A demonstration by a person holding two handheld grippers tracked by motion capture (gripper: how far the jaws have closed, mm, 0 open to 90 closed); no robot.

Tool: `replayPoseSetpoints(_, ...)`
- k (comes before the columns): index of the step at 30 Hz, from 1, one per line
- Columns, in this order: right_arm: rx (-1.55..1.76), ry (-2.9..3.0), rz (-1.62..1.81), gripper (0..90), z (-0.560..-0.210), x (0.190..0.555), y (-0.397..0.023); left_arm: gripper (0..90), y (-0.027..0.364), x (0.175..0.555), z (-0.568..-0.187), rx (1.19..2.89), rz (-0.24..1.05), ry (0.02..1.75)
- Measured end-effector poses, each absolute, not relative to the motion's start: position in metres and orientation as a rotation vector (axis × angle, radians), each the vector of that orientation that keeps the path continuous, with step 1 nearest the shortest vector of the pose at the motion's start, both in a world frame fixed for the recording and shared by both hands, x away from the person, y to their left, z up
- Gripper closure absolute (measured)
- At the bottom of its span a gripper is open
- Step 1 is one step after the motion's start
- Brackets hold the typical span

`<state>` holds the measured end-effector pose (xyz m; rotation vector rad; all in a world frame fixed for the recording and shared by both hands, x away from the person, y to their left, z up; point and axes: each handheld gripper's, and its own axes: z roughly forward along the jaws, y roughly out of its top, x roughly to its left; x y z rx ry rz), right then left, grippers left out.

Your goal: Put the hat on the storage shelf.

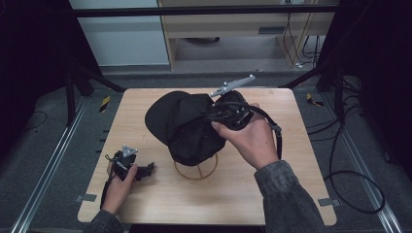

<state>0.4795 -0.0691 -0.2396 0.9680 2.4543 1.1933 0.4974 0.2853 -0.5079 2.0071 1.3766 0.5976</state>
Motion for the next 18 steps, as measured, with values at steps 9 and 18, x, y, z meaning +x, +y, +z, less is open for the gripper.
replayPoseSetpoints(9,0.972,2.459,1.169,86.2,-0.253,0.483,-0.065,0.0,0.286,0.497,-0.508,2.012,0.597,1.374)
replayPoseSetpoints(18,0.970,2.462,1.143,86.0,-0.262,0.492,-0.055,0.0,0.286,0.497,-0.508,2.012,0.597,1.374)
